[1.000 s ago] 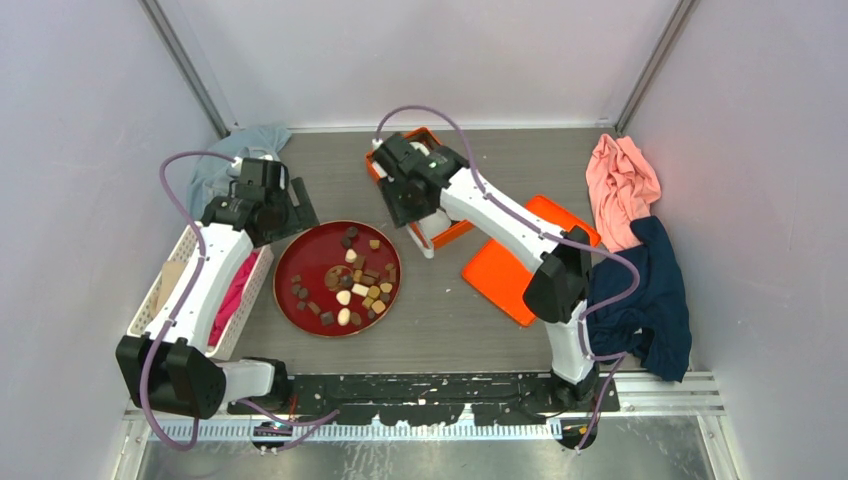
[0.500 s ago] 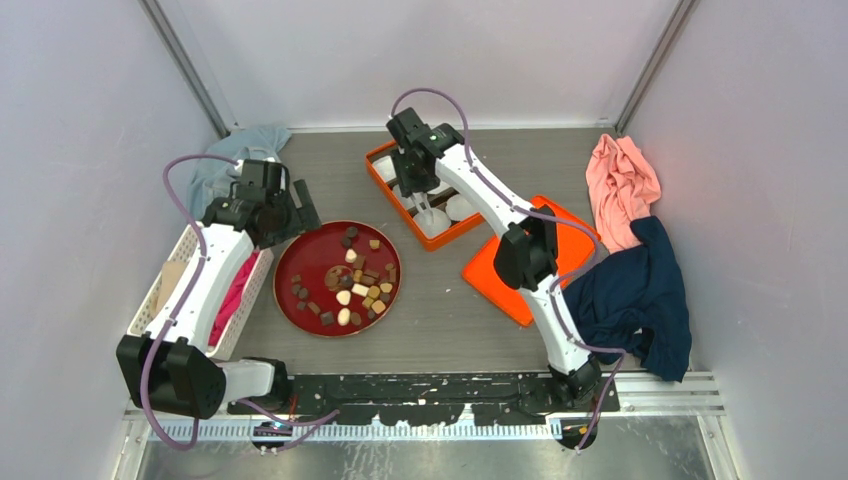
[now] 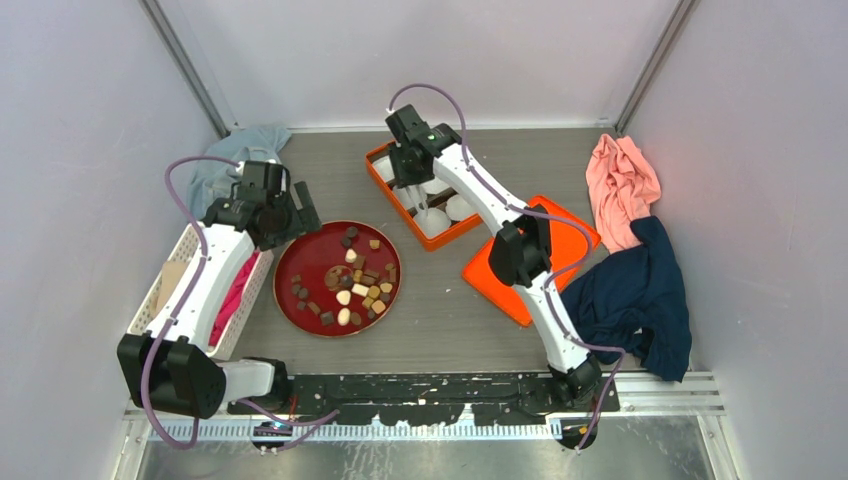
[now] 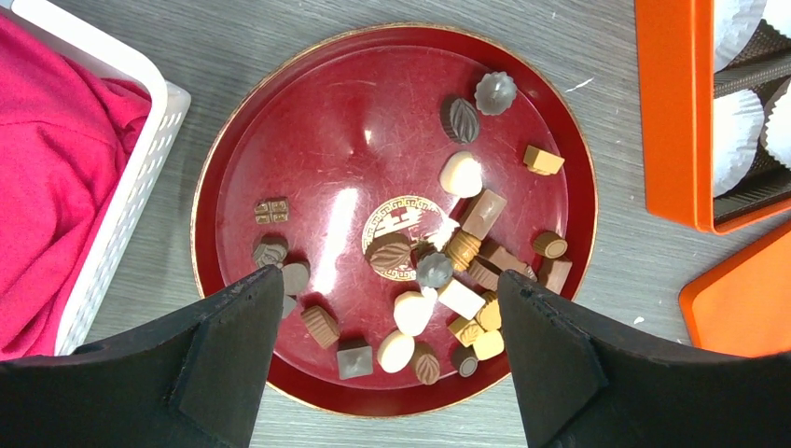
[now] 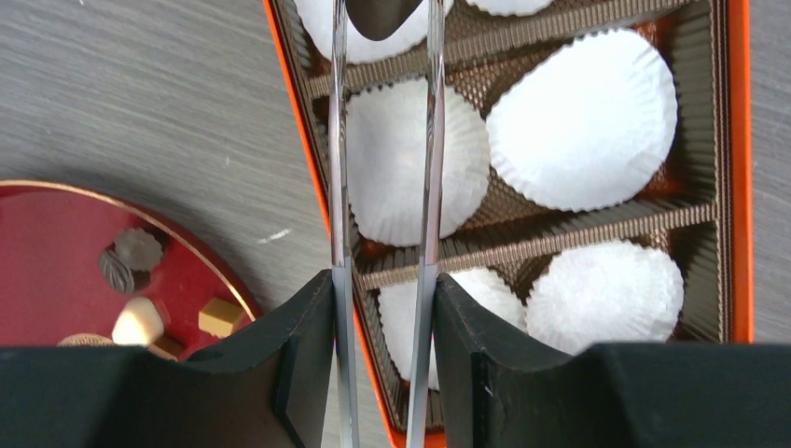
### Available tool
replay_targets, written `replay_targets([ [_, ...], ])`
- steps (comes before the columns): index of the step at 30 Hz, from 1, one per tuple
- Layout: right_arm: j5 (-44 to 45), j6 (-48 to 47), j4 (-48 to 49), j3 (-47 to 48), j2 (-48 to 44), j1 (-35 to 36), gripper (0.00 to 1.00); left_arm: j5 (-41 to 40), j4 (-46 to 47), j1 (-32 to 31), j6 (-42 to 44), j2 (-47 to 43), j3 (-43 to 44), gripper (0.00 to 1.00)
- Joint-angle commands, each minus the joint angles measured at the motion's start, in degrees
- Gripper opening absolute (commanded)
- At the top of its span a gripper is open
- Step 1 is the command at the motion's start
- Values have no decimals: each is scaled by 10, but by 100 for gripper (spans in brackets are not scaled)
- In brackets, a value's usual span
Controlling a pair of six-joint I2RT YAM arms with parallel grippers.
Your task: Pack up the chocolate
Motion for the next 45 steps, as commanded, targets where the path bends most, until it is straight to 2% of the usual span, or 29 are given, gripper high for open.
replay_targets([
  [1, 3, -4, 36, 67, 26, 1, 24, -1, 12, 2, 3, -5, -4, 85],
  [18, 6, -7, 65, 102, 85, -8, 30, -2, 15, 2, 4, -16, -24, 85],
  [38, -31, 4, 60, 99, 88, -8, 51, 1, 15, 2, 3, -13, -24, 84],
  [45, -35, 4, 63, 91, 73, -8, 52, 5, 17, 2, 1, -10, -23, 84],
])
